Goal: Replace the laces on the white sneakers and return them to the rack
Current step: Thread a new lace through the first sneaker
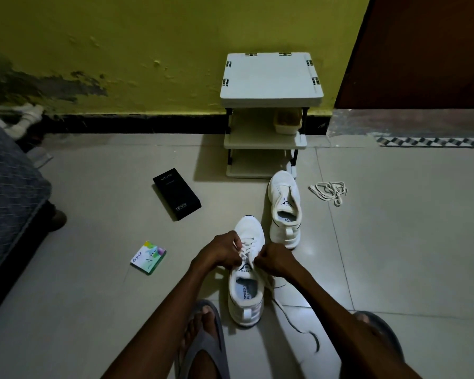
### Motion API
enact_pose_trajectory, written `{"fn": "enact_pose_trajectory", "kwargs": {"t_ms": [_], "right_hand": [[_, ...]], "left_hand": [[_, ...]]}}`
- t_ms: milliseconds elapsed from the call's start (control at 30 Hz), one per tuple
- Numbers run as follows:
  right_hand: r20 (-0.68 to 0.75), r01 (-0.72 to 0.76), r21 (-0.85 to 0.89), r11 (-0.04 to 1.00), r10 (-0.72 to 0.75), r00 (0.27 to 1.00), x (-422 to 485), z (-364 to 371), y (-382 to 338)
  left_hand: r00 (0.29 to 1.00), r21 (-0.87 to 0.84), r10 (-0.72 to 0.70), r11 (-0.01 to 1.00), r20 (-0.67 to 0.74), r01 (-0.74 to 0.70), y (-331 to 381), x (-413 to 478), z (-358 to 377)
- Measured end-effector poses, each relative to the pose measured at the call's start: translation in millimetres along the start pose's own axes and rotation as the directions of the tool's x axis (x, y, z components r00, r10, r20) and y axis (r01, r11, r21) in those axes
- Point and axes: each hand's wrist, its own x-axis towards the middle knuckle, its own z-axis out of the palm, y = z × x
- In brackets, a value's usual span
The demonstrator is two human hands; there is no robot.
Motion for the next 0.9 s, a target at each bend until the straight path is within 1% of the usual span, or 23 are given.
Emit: {"fn": "enact_pose_trajectory", "kwargs": {"t_ms": [67,267,333,367,433,533,600,700,800,867,900], "right_hand": [[0.014,0.009,0.012,1.000,-0.009,1.000,1,5,0],[-0.032,0.096,0.027,0.995,-0.095,0.995,6,0,2],[-0.064,0.062,0.165,0.984,-0.052,0.997,2,-9,-2],[-0.076,0.038,0.276,0.961,-0.017,0.997,-1,-15,-4],[-0.079,0.003,0.443,0.897,0.036,0.996,-8,-29,-8],[-0.108,0.035,0.581,0.813,0.034,0.994,-19,-60,-21],[-0.146,0.070,0.643,0.763,0.032,0.989,-28,-83,-32],[-0.183,0.121,0.647,0.753,-0.001,0.983,-42,-112,-44],[-0.195,0.175,0.593,0.786,-0.071,0.978,-53,-129,-53],[-0.218,0.216,0.531,0.819,-0.115,0.969,-57,-135,-56],[-0.227,0.224,0.475,0.851,-0.127,0.966,-58,-137,-54]], "left_hand": [[1.000,0.000,0.004,1.000,0.004,-0.004,0,0,0],[1.000,0.000,0.013,1.000,0.008,-0.013,-1,-1,0],[1.000,0.003,0.011,1.000,0.005,-0.011,-1,0,0],[1.000,0.003,0.013,1.000,0.002,-0.013,-1,-1,0],[1.000,0.016,0.021,1.000,-0.003,-0.021,-1,-1,0],[0.999,0.033,0.032,0.999,0.006,-0.033,-1,0,1],[0.997,0.031,0.069,0.997,0.018,-0.070,-1,2,1],[0.975,0.039,0.223,0.974,-0.007,-0.222,8,1,0],[0.930,-0.057,0.368,0.928,-0.004,-0.368,30,-8,-7],[0.910,-0.108,0.415,0.905,0.003,-0.412,42,-11,-15],[0.912,-0.139,0.410,0.902,-0.012,-0.408,47,-13,-21]]}}
